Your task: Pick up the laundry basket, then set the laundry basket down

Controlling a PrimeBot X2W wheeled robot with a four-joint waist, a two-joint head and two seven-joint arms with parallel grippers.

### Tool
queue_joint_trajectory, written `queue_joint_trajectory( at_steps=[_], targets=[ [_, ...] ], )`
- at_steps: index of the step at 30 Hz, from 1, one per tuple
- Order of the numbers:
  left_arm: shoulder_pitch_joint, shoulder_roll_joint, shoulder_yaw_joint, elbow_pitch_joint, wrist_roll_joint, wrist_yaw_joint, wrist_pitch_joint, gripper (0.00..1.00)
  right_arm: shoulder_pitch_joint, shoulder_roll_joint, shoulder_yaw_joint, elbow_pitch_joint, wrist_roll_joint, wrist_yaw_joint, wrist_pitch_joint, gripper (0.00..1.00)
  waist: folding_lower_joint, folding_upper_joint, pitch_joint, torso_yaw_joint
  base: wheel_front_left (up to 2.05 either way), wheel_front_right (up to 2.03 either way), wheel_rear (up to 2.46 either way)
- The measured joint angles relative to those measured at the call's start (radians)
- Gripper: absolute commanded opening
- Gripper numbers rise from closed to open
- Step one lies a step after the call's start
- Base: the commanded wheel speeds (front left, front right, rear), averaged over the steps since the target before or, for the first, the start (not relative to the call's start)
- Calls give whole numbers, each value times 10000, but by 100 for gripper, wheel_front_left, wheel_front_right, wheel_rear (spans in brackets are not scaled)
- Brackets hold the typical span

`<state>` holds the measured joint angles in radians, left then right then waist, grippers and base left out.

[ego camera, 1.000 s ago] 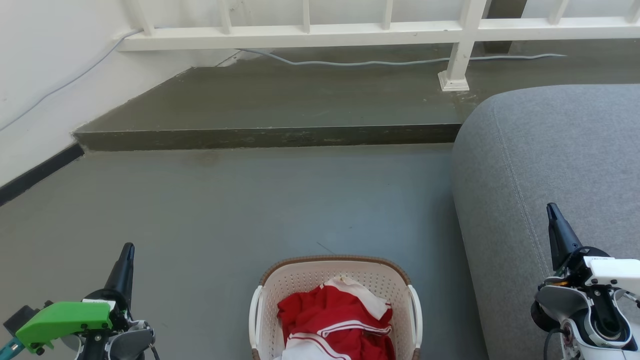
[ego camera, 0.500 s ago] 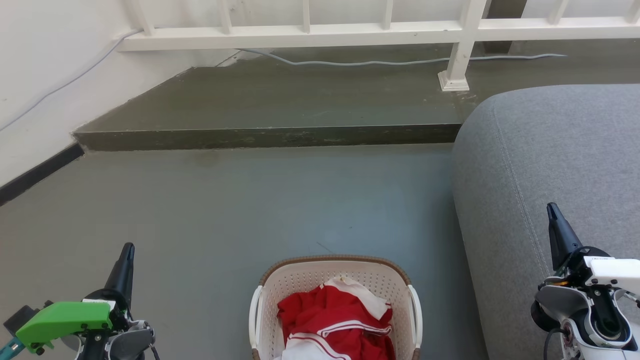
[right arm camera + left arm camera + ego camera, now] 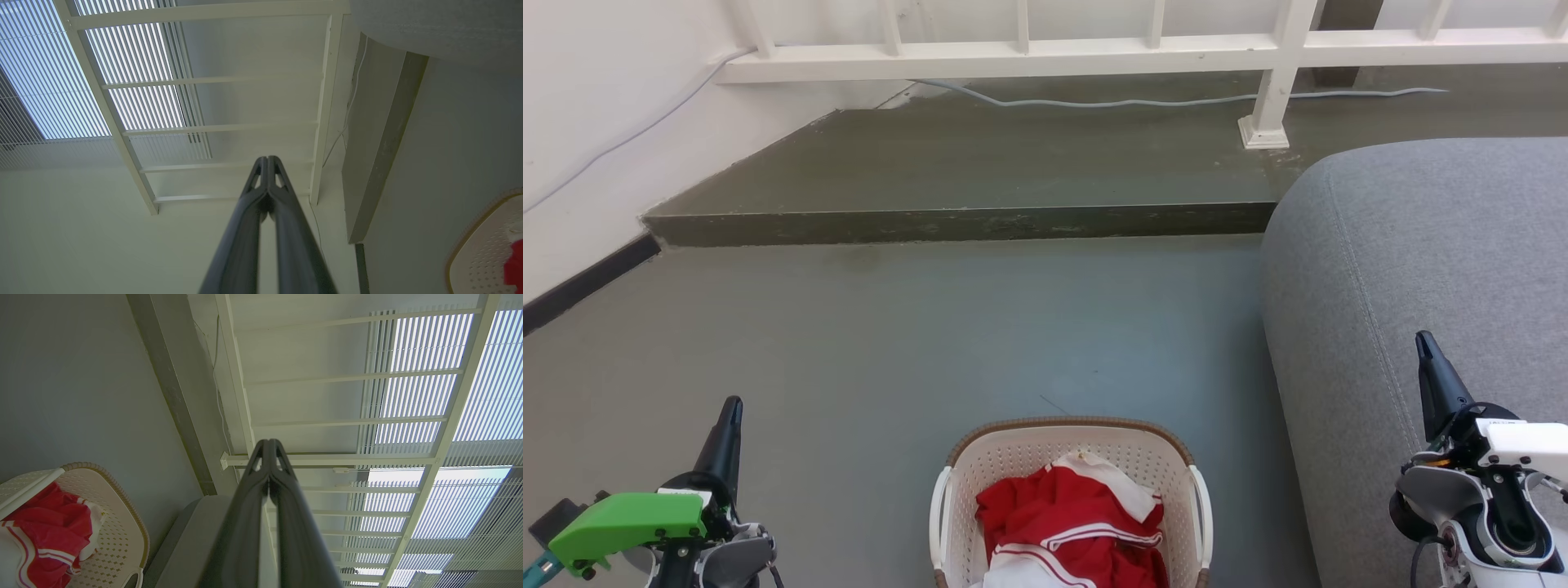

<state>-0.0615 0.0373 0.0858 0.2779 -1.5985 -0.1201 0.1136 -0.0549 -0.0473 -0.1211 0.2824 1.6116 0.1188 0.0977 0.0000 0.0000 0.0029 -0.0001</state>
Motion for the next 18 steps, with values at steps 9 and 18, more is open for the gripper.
queue_joint_trajectory(
  at_steps=[9, 18],
  targets=[
    [0, 0, 0, -2, 0, 0, 0, 0, 0, 10, -4, -2, 0, 0, 0, 0, 0, 0, 0, 0, 0, 0, 0],
    [0, 0, 0, -2, 0, 0, 0, 0, 0, 17, -6, -4, 0, 0, 0, 0, 0, 0, 0, 0, 0, 0, 0]
  ],
)
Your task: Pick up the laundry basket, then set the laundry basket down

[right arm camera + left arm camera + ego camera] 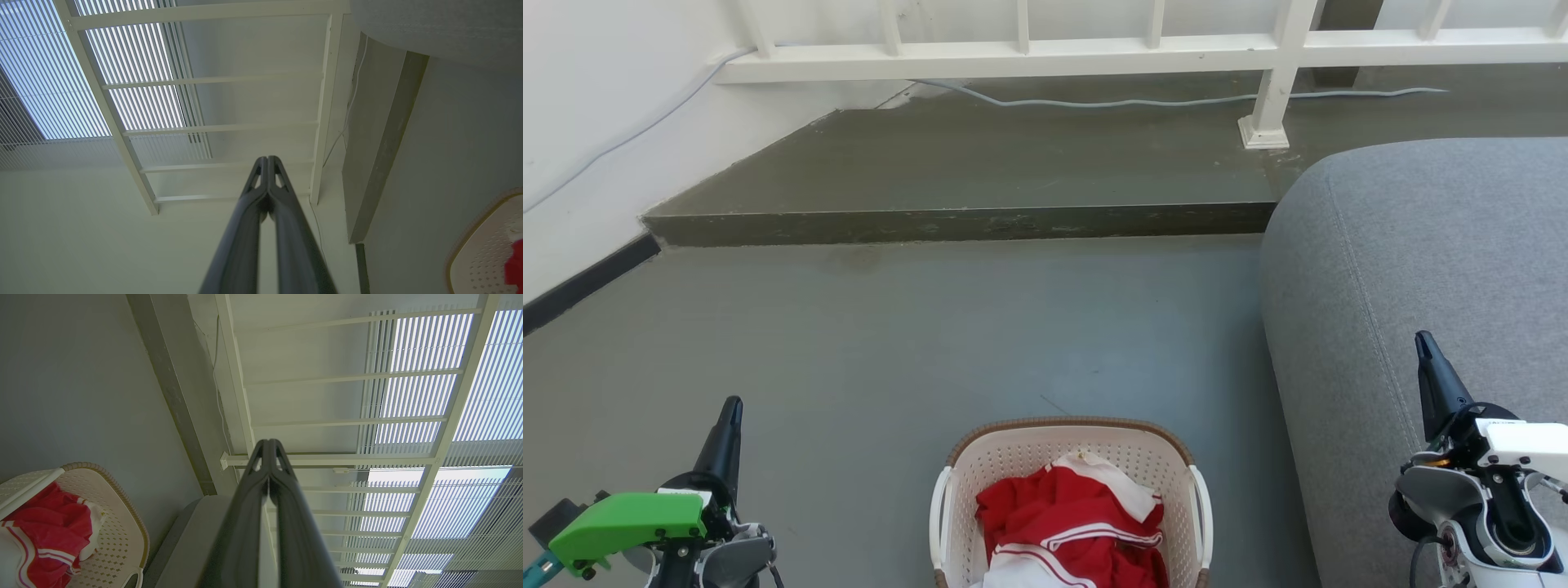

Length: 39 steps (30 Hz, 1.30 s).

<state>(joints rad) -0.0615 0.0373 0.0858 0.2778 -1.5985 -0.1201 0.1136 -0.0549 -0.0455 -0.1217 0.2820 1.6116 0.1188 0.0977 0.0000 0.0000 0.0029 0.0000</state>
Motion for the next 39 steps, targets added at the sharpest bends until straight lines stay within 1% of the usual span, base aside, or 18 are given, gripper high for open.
queue_joint_trajectory(
  at_steps=[39],
  targets=[
    [0, 0, -2, -4, 0, 0, 0, 0, 0, 4, -8, -8, 0, 0, 0, 0, 0, 0, 0, 0, 0, 0, 0]
  ],
)
